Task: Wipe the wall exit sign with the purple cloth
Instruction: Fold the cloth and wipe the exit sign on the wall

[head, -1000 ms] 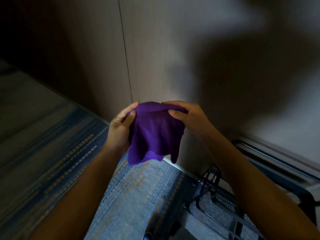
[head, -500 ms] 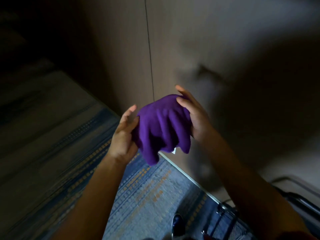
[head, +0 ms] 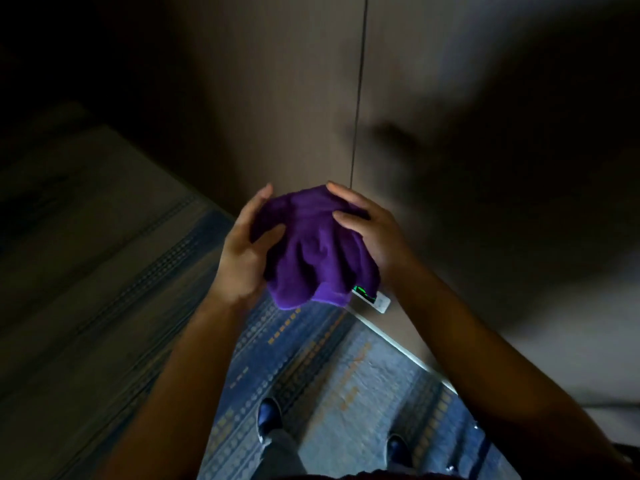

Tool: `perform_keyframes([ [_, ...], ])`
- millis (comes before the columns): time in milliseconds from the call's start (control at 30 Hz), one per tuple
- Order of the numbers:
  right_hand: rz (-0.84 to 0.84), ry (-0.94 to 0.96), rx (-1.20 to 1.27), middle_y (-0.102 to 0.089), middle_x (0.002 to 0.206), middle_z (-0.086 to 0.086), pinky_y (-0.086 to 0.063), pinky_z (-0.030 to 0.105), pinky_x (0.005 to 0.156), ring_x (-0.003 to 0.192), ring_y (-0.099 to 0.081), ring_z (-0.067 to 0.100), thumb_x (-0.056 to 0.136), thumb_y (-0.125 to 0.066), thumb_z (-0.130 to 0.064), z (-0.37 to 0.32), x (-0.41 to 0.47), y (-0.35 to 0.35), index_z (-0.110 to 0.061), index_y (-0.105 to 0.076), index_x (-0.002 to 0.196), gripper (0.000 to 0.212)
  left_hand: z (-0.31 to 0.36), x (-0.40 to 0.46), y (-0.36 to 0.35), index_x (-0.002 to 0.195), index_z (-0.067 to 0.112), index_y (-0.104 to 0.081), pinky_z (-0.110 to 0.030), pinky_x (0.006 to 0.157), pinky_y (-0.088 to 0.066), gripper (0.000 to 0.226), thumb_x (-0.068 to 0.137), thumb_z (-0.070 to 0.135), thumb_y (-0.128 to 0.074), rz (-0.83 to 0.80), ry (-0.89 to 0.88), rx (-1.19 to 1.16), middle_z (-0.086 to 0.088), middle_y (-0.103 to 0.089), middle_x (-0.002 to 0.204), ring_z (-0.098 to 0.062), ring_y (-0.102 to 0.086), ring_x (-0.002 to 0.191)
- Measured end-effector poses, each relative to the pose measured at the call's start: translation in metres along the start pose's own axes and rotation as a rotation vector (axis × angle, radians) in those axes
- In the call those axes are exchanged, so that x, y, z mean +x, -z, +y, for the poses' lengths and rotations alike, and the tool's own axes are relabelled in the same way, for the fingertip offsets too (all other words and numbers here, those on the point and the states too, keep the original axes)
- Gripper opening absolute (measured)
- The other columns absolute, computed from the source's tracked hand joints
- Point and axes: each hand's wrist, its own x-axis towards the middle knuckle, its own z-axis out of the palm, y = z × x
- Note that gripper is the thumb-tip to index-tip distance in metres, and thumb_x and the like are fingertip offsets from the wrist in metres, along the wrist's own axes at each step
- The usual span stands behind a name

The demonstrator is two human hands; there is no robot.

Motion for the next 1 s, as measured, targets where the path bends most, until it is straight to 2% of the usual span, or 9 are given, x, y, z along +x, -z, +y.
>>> perform_keyframes([
  [100,0.086,0.008,-0.032,-0.075,0.117,-0.011,-0.052,0.017,0.093,0.112,-0.069,0.004,0.094,-0.058,0.009,0.010,0.034,-0.037,-0.022,-0.073,0.120,0.043,0.007,0.042,0.046,0.121,0.033,-0.074,-0.052,0.123,-0.036,0.054,0.092,-0.010,-0.057,-0.098,-0.049,0.134,0.004,-0.067,0.139,-0.020,-0.057,0.137],
  [233,0.219,0.017,-0.007,-0.076,0.119,-0.006,-0.055,0.022,0.090,0.112,-0.072,0.013,0.093,-0.065,0.002,0.022,0.056,-0.063,-0.028,-0.076,0.115,0.039,0.023,0.092,0.073,0.114,0.025,-0.075,-0.033,0.120,-0.040,0.049,0.096,-0.015,-0.053,-0.251,-0.052,0.265,0.000,-0.064,0.141,-0.018,-0.054,0.140],
  [400,0.435,0.054,0.014,-0.077,0.115,-0.007,-0.059,0.029,0.093,0.111,-0.073,0.014,0.089,-0.073,-0.002,0.022,0.066,-0.058,-0.031,-0.070,0.126,0.047,0.022,0.147,0.063,0.122,0.039,-0.072,-0.031,0.102,-0.057,0.037,0.096,0.013,-0.071,-0.410,0.159,0.295,0.009,-0.069,0.133,-0.009,-0.066,0.124],
  [467,0.512,0.082,-0.007,-0.076,0.117,-0.008,-0.059,0.033,0.096,0.113,-0.072,0.015,0.088,-0.074,-0.002,0.020,0.069,-0.052,-0.032,-0.067,0.129,0.052,0.013,0.168,0.049,0.124,0.040,-0.070,-0.039,0.101,-0.059,0.042,0.090,0.017,-0.076,-0.464,0.253,0.282,0.008,-0.072,0.129,-0.013,-0.069,0.120],
  [600,0.698,0.143,0.092,-0.077,0.117,-0.006,-0.060,0.034,0.095,0.114,-0.072,0.018,0.088,-0.072,0.000,0.028,0.070,-0.031,-0.033,-0.069,0.127,0.051,-0.009,0.195,0.014,0.129,0.031,-0.067,-0.042,0.098,-0.060,0.045,0.094,0.003,-0.067,-0.566,0.479,0.073,0.002,-0.076,0.123,-0.016,-0.075,0.109],
  [733,0.840,0.189,0.160,-0.074,0.127,-0.001,-0.057,0.038,0.101,0.121,-0.069,0.021,0.088,-0.070,0.001,0.038,0.073,-0.017,-0.029,-0.069,0.130,0.051,-0.028,0.219,-0.009,0.152,0.041,-0.043,-0.042,0.100,-0.059,0.065,0.096,0.018,-0.065,-0.717,0.560,0.088,0.008,-0.067,0.131,-0.015,-0.071,0.119],
  [833,0.913,0.231,0.242,-0.073,0.130,0.002,-0.057,0.036,0.100,0.122,-0.068,0.021,0.091,-0.065,0.005,0.040,0.078,-0.019,-0.022,-0.066,0.133,0.050,-0.038,0.239,-0.018,0.156,0.043,-0.036,-0.037,0.095,-0.059,0.082,0.084,0.027,-0.072,-0.841,0.557,0.157,0.006,-0.065,0.136,-0.014,-0.069,0.122],
  [900,0.972,0.253,0.255,-0.071,0.132,0.004,-0.055,0.037,0.104,0.125,-0.066,0.024,0.091,-0.064,0.006,0.041,0.079,-0.023,-0.019,-0.065,0.134,0.050,-0.043,0.248,-0.025,0.154,0.044,-0.039,-0.030,0.093,-0.059,0.082,0.081,0.029,-0.073,-0.943,0.577,0.207,0.006,-0.065,0.139,-0.011,-0.068,0.124],
  [1000,1.097,0.293,0.294,-0.073,0.128,0.003,-0.056,0.035,0.101,0.120,-0.069,0.022,0.091,-0.065,0.005,0.040,0.079,-0.033,-0.021,-0.067,0.131,0.049,-0.043,0.257,-0.037,0.143,0.052,-0.047,-0.026,0.094,-0.057,0.066,0.085,0.034,-0.072,-1.125,0.641,0.237,0.007,-0.060,0.147,-0.010,-0.064,0.129],
])
